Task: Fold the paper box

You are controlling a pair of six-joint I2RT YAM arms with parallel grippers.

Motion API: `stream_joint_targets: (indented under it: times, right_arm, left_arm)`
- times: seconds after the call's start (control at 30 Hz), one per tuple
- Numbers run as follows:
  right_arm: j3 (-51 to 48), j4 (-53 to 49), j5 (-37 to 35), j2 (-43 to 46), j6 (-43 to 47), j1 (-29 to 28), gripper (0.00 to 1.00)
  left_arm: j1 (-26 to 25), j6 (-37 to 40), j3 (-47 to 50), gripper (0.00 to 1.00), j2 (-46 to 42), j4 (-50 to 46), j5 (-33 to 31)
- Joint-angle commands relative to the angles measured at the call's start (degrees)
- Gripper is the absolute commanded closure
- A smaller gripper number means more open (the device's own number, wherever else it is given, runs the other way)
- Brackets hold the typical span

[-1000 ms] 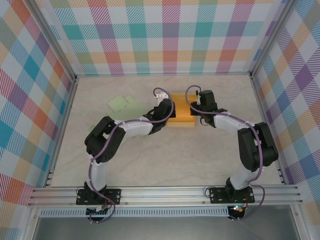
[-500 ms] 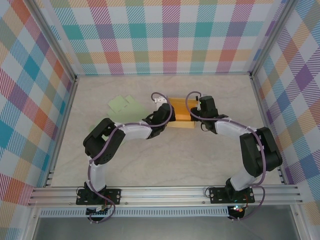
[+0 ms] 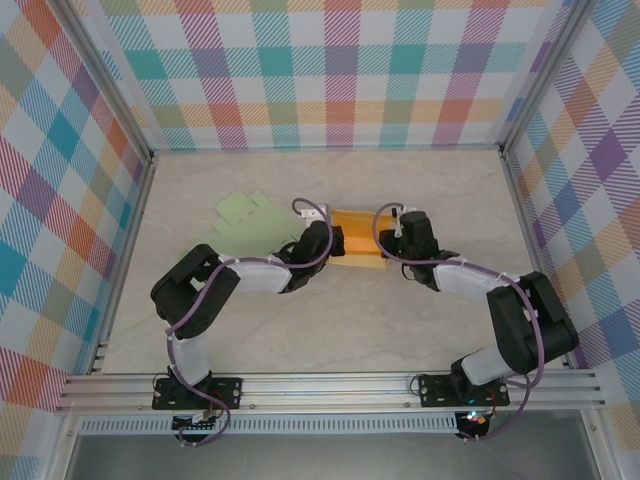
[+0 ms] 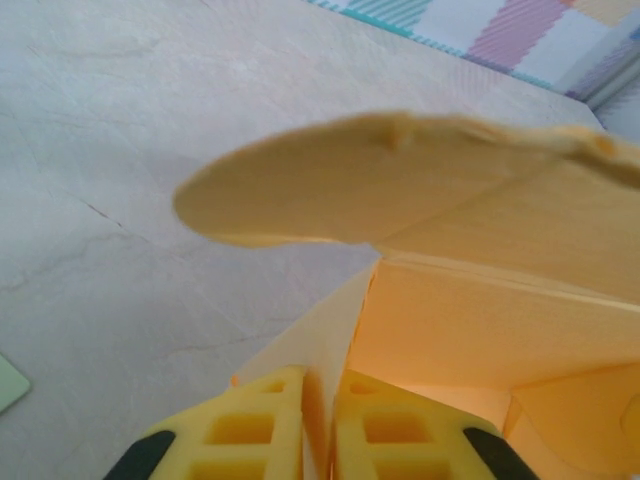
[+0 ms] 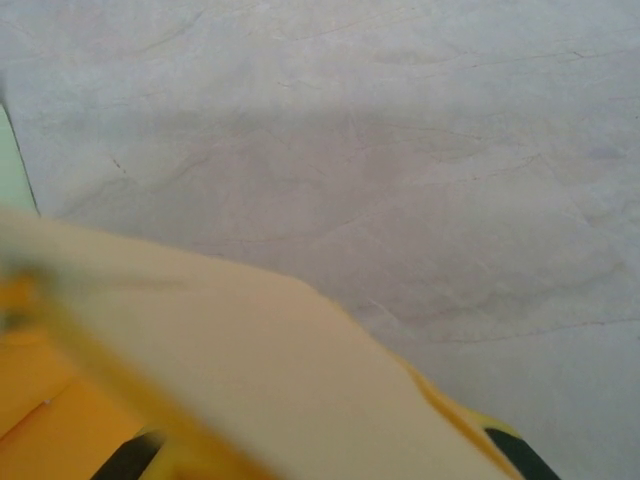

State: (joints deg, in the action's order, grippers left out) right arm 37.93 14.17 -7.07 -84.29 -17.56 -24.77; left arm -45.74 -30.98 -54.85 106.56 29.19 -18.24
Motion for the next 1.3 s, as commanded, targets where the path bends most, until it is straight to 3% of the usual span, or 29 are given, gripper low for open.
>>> stream_joint_targets:
  times: [0.0, 0.17, 0.23, 0.43, 0.63, 0.97, 1.27]
  right_arm:
    - [-3.15, -0.21, 2.39, 0.42, -0.13, -2.15, 0.82]
    - [-5.64, 2.44, -0.62, 0.80, 0.67, -3.41, 0.82]
    - [-6.50, 3.35, -1.90, 0.65, 0.77, -3.70, 0.82]
    - [-7.74, 4.31, -3.22, 0.62, 0.52, -4.05, 0.81]
    - [-7.84, 4.30, -3.32, 0.53, 0.42, -4.12, 0.81]
    - [-7.62, 2.63, -3.21, 1.36, -0.10, -4.40, 0.76]
    - [-7.65, -1.06, -3.56, 4.54, -0.24, -4.40, 0.64]
  left_arm:
    - [-2.50, 0.17, 3.68, 0.80, -0.72, 1.76, 7.68]
    - [-2.96, 2.56, 7.29, 0.66, -2.94, 5.69, 8.95]
    - [-3.01, 3.09, 8.89, 0.56, -4.23, 6.88, 9.01]
    - [-3.20, 4.85, 12.07, 0.32, -8.88, 5.54, 8.44]
    - [-4.00, 5.62, 15.98, 0.17, -13.63, 2.99, 4.94]
    - [-7.14, 6.37, 20.46, 0.12, -22.33, -6.69, -1.99]
    - [-15.00, 4.69, 20.10, 0.12, -31.28, -21.52, -19.48]
